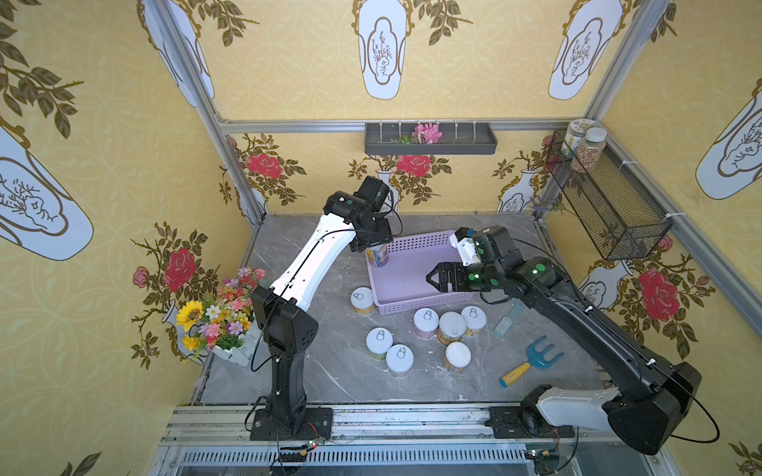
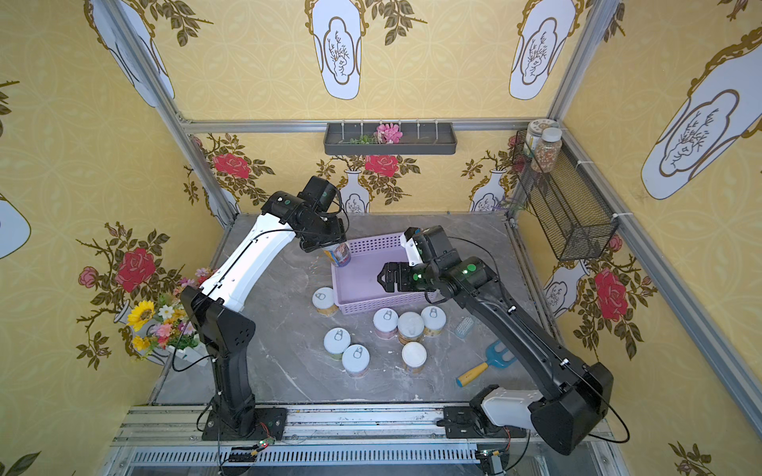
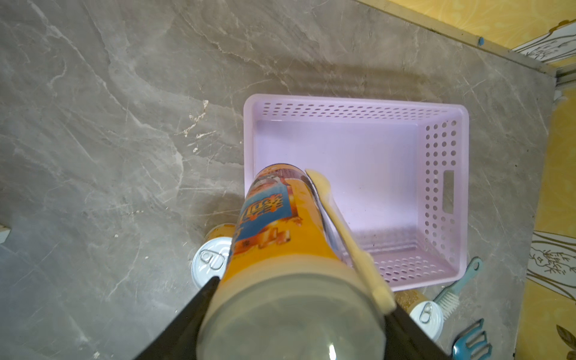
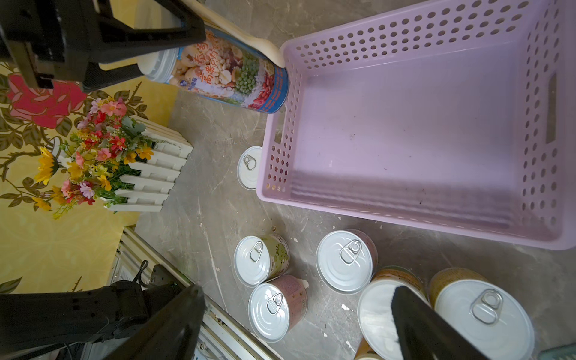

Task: Put the canned food in the basket
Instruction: Place the canned food in the basket.

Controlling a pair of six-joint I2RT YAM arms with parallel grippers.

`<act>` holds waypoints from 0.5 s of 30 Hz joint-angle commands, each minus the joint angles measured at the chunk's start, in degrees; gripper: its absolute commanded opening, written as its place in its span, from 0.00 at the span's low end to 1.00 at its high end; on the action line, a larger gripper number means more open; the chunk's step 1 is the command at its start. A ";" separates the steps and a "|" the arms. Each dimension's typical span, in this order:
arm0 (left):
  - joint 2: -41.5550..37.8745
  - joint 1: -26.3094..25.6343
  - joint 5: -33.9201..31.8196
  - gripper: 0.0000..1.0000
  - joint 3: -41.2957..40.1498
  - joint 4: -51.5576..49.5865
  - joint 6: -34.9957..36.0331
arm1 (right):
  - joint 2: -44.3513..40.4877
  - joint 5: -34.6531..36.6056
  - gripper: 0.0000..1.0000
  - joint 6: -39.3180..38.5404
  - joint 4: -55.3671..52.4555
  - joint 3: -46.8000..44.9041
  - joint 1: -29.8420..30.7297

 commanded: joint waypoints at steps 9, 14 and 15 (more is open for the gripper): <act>9.45 1.41 -2.13 0.56 7.97 6.69 3.08 | -0.38 11.57 0.97 -1.48 0.28 0.42 0.16; 11.42 1.56 -3.01 0.56 7.11 6.99 3.58 | 0.83 18.14 0.97 -1.90 -0.96 1.28 0.16; 11.84 1.58 -3.14 0.56 7.21 7.08 3.64 | 1.01 18.14 0.97 -2.18 -0.30 0.99 0.04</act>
